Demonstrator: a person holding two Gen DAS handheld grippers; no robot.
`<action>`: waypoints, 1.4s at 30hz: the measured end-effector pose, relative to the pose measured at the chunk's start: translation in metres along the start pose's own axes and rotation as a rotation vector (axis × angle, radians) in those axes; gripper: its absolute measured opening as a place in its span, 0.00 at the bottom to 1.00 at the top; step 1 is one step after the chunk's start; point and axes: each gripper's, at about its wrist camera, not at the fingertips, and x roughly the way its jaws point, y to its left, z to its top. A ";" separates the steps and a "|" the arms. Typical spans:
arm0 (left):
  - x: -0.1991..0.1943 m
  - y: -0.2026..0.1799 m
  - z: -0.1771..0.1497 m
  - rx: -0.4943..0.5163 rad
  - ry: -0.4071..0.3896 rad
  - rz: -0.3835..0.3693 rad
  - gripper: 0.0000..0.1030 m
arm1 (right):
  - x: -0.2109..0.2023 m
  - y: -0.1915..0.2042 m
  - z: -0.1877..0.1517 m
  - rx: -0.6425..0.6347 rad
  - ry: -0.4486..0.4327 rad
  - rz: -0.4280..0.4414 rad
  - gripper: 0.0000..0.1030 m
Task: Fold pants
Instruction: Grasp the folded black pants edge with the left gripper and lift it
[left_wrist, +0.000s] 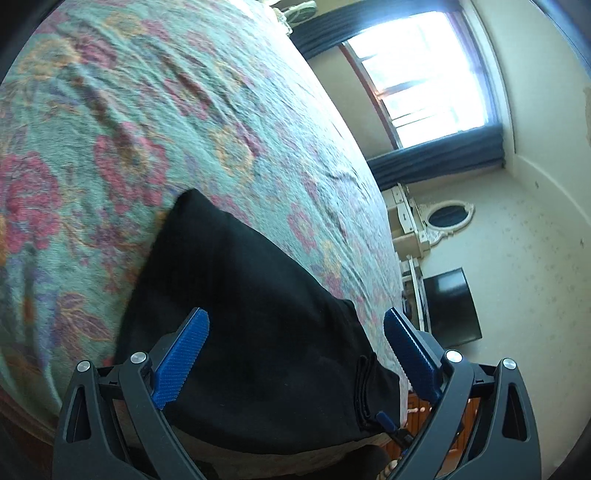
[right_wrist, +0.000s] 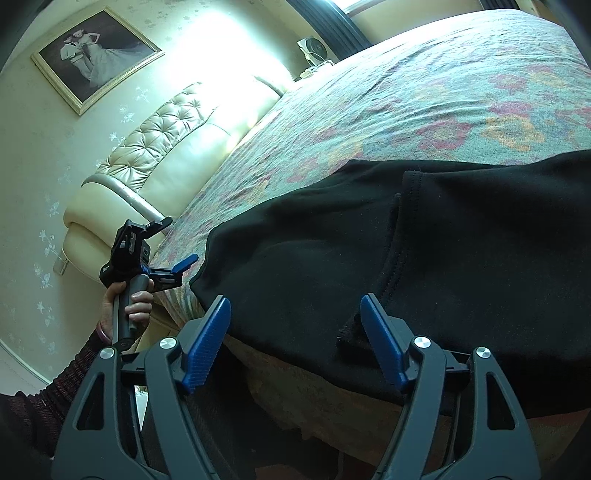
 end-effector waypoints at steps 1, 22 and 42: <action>-0.003 0.008 0.006 -0.017 -0.006 0.022 0.92 | 0.002 -0.003 -0.001 0.014 0.006 0.007 0.71; 0.066 0.019 0.019 0.201 0.216 -0.052 0.92 | 0.012 -0.006 -0.006 0.054 0.040 0.016 0.76; 0.084 0.002 -0.001 0.347 0.152 0.067 0.94 | 0.014 -0.004 -0.011 0.076 0.034 0.010 0.77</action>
